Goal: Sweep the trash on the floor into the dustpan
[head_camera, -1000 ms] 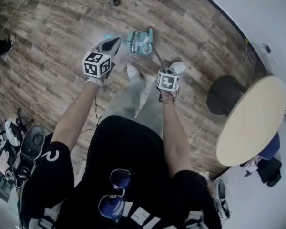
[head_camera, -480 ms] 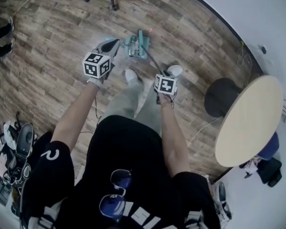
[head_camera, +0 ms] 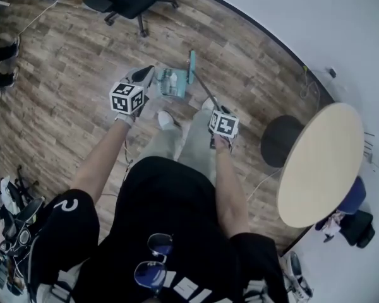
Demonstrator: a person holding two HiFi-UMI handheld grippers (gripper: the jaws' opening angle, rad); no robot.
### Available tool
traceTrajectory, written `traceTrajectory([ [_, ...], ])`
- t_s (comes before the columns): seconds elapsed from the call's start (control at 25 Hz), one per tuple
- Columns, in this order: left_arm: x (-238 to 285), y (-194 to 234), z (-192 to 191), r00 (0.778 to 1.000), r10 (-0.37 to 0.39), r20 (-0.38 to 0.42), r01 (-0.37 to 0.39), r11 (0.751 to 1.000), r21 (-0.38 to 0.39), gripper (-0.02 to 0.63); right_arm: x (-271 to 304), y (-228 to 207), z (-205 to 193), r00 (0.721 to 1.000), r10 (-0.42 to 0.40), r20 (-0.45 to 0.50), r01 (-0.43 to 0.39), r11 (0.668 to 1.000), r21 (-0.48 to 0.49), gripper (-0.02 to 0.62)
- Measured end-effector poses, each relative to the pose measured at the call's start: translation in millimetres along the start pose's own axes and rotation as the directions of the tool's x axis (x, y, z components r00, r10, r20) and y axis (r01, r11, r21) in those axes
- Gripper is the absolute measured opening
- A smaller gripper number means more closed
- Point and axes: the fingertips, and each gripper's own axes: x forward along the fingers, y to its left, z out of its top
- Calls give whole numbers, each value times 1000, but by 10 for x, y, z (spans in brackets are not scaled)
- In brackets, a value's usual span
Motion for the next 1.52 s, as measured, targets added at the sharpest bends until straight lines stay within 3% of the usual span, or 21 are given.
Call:
traceTrajectory([
  [0.4,171,-172,523,998,38,58,-38,999,-4,-2,-300,-511,952,993,-13,121,16,999,-27,84],
  [0.76,482,-253,655,994,92,53,-90,995,-28,-3,-85,-851,1451,994,4,105,4,997,-74,84],
  [1.16,794,-130,538,985,167,41,-163,983,-86,-3,631,-808,1886,997,63,48,-54,983,-173,84],
  [1.36,948,93,337,978,208,25,-203,971,-128,-3,1132,-565,1977,994,112,-7,-111,973,-200,84],
  [1.52,998,255,110,970,244,13,-239,957,-168,-2,1545,-469,2035,994,106,-3,-103,966,-239,84],
])
